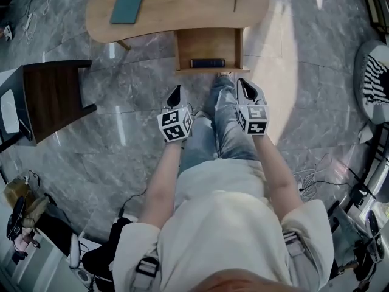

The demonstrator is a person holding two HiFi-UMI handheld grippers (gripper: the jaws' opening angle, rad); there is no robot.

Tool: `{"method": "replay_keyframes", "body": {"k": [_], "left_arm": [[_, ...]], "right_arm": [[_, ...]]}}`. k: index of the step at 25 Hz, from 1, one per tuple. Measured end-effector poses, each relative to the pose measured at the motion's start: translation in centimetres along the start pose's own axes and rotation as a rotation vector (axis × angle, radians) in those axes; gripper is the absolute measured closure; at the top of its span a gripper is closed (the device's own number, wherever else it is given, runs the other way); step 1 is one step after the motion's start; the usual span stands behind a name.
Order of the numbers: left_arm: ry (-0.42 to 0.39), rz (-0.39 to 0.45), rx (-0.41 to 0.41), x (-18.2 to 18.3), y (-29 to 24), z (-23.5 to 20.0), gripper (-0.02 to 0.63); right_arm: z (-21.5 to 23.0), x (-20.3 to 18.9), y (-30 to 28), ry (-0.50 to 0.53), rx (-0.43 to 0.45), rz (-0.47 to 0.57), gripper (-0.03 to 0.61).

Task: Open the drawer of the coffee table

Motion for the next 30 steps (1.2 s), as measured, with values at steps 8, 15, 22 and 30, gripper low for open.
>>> {"method": "replay_keyframes", "body": {"k": [8,15,22,30], "left_arm": [[0.013,0.048,-0.058,2.4,7.3,3.8,0.612],[-0.062,0.095,-0.159,3.8,12.0,7.6,0.612],[-0.064,0.120,-0.176,5.9,14.7,9.8,0.612],[-0.073,0.158,-0.201,8.3,14.9,11.5,0.612]], "right_arm": [[-3.3,4.5,6.1,0.032,0.069,0.086,0.577],[-4.8,7.3,10.8,0.059,0.097,0.158,0.577],[-5.0,10.1,13.8,0.044,0.116,0.205,0.577],[-5.2,12.3,14.4,0.055,0.161,0.249,0.577]]}}
Point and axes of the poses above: the fingertips, and each gripper's own axes: y backward along the fingers, z to its right, x out of its top, the point moved 8 cm from there along y, backward along the fingers, and after that the axes turned 10 degrees about y, right-handed, at the moved point
